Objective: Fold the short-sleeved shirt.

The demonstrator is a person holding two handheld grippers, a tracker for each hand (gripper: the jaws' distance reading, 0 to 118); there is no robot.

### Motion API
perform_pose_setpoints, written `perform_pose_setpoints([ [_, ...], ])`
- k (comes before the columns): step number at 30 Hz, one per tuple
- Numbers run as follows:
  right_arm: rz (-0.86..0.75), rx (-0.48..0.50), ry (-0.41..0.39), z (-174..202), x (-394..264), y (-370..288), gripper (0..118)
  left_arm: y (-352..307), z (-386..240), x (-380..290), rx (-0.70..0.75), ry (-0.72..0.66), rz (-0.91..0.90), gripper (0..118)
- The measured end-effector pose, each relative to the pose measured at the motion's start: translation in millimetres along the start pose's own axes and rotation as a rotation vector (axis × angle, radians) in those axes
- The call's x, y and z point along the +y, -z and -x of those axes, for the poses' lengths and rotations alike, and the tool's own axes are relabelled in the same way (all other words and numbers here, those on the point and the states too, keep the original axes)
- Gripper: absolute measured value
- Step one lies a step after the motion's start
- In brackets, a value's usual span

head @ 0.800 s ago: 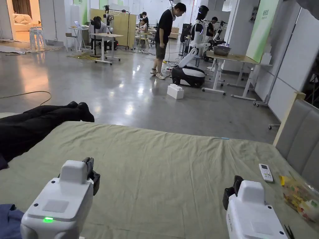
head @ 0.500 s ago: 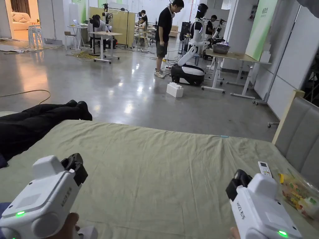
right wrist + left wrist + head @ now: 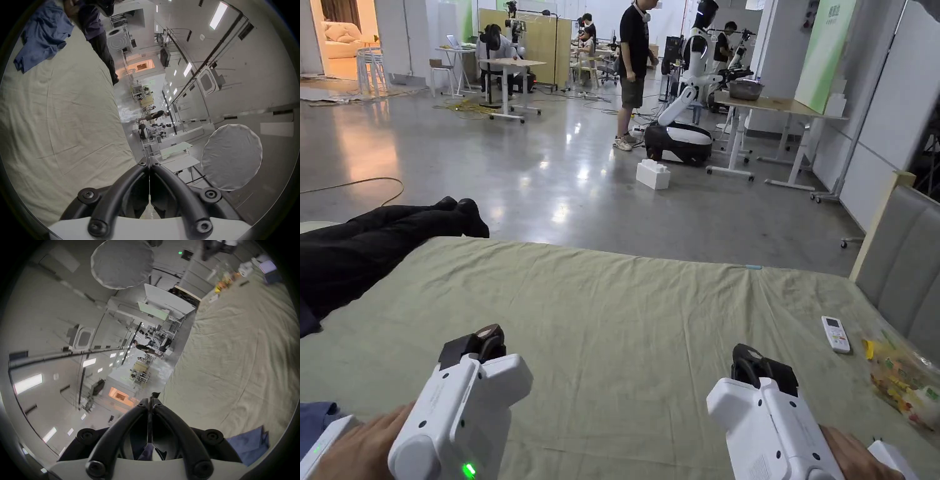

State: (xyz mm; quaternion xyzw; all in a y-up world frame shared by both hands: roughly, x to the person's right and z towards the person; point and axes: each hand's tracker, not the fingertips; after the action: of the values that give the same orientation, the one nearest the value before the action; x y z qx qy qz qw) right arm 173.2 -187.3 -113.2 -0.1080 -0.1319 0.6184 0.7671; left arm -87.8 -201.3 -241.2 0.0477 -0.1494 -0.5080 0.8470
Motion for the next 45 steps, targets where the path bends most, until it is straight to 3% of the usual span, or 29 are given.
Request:
perform_pose_setpoints([
  [1,0.018,-0.012,0.038,-1,2,-2,1,7,5,-6,-0.009,-0.070,0.001,4],
  [2,0.031,-0.009,0.127,-5,4,-4,1,9,12,-7,-0.025,-0.203,0.009,4],
  [4,0.066,0.008,0.388,-5,-13,9,1,11,27,-9,-0.043,-0.469,0.029,4],
  [6,0.122,0.023,0.715,-18,-23,15,1,14,40,-14,-0.063,-0.808,0.039,4],
  [8,0.153,0.007,0.991,-26,-32,16,1,16,50,-24,-0.069,-1.064,0.031,4],
  [9,0.188,-0.009,1.168,-27,-38,14,1,13,51,-24,-0.041,-1.151,0.038,4],
  [11,0.290,-0.020,1.388,-23,-47,13,1,13,50,-25,-0.030,-1.218,0.051,4],
  [12,0.259,-0.073,1.369,-24,-42,10,1,13,48,-25,-0.022,-1.219,0.048,4],
  [15,0.240,-0.098,1.348,-23,-38,6,1,7,43,-18,-0.039,-1.196,0.028,4],
  [20,0.175,-0.114,1.220,-27,-20,4,1,0,43,-10,-0.069,-1.086,-0.002,4],
  [24,0.179,-0.087,1.246,-24,-16,3,1,-4,55,-18,-0.087,-1.060,0.046,4],
  [32,0.170,-0.018,1.210,-9,-3,8,1,-10,76,-120,-0.161,-1.004,0.292,4],
  [39,0.182,0.069,1.207,11,8,16,1,-6,79,-235,-0.331,-1.087,0.598,5],
  [40,0.181,0.076,1.203,14,9,17,1,-6,76,-249,-0.359,-1.096,0.628,8],
  [41,0.182,0.086,1.202,16,10,17,1,-7,74,-263,-0.338,-1.082,0.654,21],
  [43,0.186,0.103,1.195,20,14,19,1,-11,74,-240,-0.324,-1.084,0.730,60],
  [44,0.187,0.121,1.197,23,14,20,1,-13,73,-241,-0.329,-1.087,0.775,86],
  [45,0.191,0.132,1.199,24,14,21,1,-13,66,-275,-0.341,-1.094,0.817,103],
])
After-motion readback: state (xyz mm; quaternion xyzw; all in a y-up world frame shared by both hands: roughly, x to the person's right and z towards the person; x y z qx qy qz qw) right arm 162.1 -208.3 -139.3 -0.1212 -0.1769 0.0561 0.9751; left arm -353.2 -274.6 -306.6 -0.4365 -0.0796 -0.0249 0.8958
